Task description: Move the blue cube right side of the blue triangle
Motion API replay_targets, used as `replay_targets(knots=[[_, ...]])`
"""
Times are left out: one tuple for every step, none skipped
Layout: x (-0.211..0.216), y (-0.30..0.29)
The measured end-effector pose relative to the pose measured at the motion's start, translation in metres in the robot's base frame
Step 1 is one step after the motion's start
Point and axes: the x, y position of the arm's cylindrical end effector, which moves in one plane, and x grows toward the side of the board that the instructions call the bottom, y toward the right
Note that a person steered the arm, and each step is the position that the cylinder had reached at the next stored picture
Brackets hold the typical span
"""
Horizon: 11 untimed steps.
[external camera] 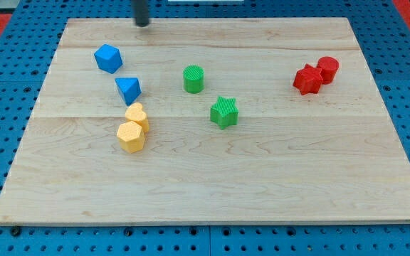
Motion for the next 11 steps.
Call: replay_targets(knots=[[0.050,0.000],[0.078,-0.049],[0.091,-0.025],[0.125,-0.015],[0.133,-0.063],[0.154,-0.048],[0.156,0.013],[0.135,0.024],[0.096,0.003],[0.097,0.053],[0.139,0.084]])
